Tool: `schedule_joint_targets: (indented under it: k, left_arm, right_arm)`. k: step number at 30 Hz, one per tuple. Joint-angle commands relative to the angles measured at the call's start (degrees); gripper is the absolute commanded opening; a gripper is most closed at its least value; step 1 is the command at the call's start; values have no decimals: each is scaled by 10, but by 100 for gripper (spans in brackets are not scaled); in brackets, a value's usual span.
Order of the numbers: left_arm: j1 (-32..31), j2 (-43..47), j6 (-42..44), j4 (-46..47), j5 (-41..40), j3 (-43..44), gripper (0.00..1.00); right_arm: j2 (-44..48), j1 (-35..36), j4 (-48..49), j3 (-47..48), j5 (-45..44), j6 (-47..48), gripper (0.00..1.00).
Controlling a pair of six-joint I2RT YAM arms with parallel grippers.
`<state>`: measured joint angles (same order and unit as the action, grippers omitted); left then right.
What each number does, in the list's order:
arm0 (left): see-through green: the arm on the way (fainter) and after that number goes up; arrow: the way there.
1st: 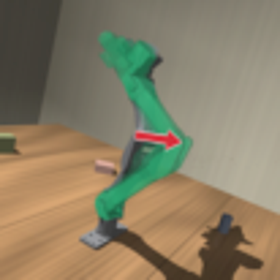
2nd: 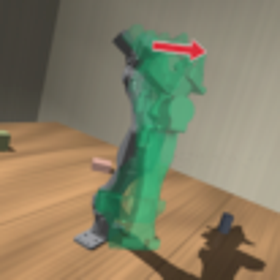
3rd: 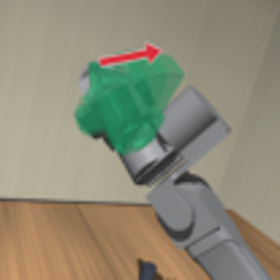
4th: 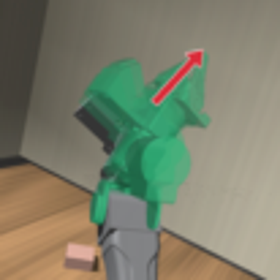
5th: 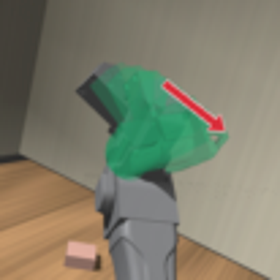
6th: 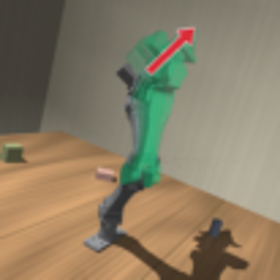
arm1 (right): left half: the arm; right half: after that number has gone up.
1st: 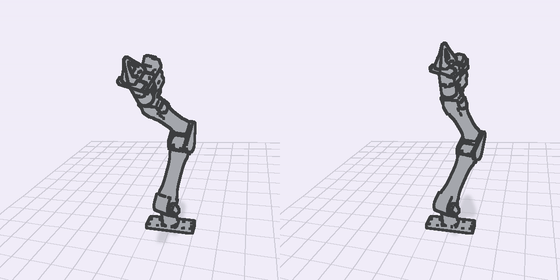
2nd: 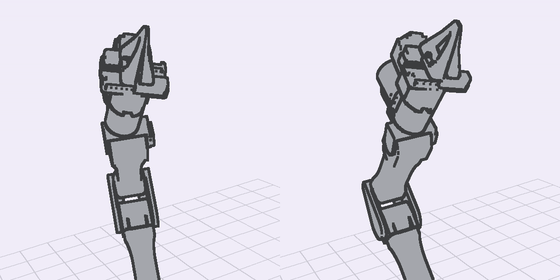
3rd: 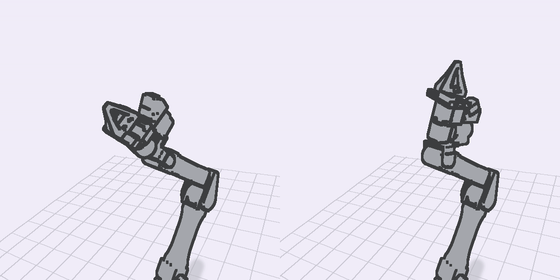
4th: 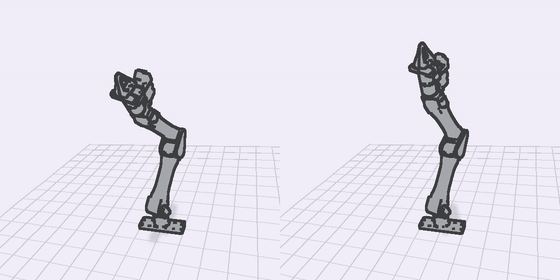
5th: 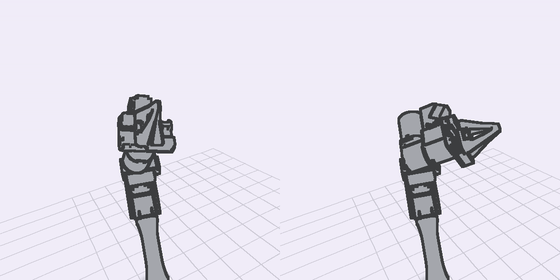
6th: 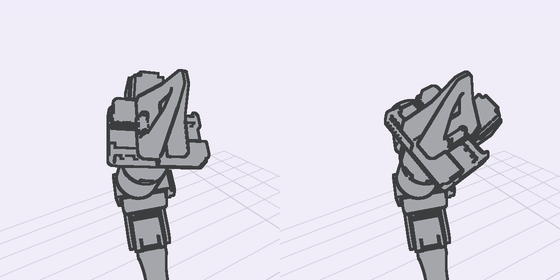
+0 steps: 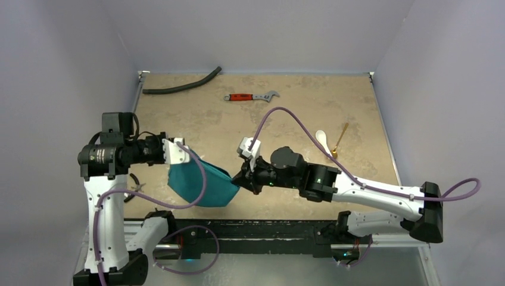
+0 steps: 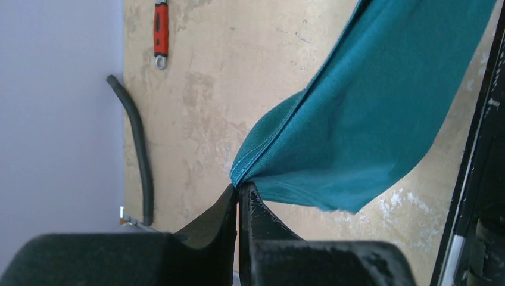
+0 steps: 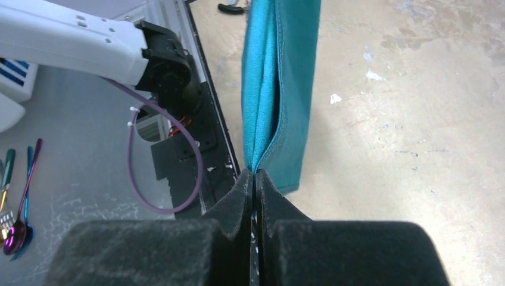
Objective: Fold the napkin into a case and place the utensils inside
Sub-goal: Turn over the upper triangle folded napkin at the center of the board.
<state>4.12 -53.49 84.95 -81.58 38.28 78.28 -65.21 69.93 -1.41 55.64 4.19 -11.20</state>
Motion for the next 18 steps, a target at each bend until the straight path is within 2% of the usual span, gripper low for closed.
schedule_joint_targets:
  k: [1,6,10,15,18]
  left_arm:
    - [-3,-45,-99,34,54,-5,0]
    - [-4,-85,-218,237,8,-133,0]
    - [-34,-175,-305,396,-45,-198,0]
    - [-95,-315,-448,582,-147,-167,0]
    - [-126,-414,-507,637,-220,-101,0]
  right_arm:
    - [-40,-37,11,6,11,-29,0]
    - [-105,-155,99,-8,121,-32,0]
    - [-203,-251,125,29,213,-22,0]
    - [-341,-321,126,100,272,11,0]
    - [-403,-353,115,140,302,29,0]
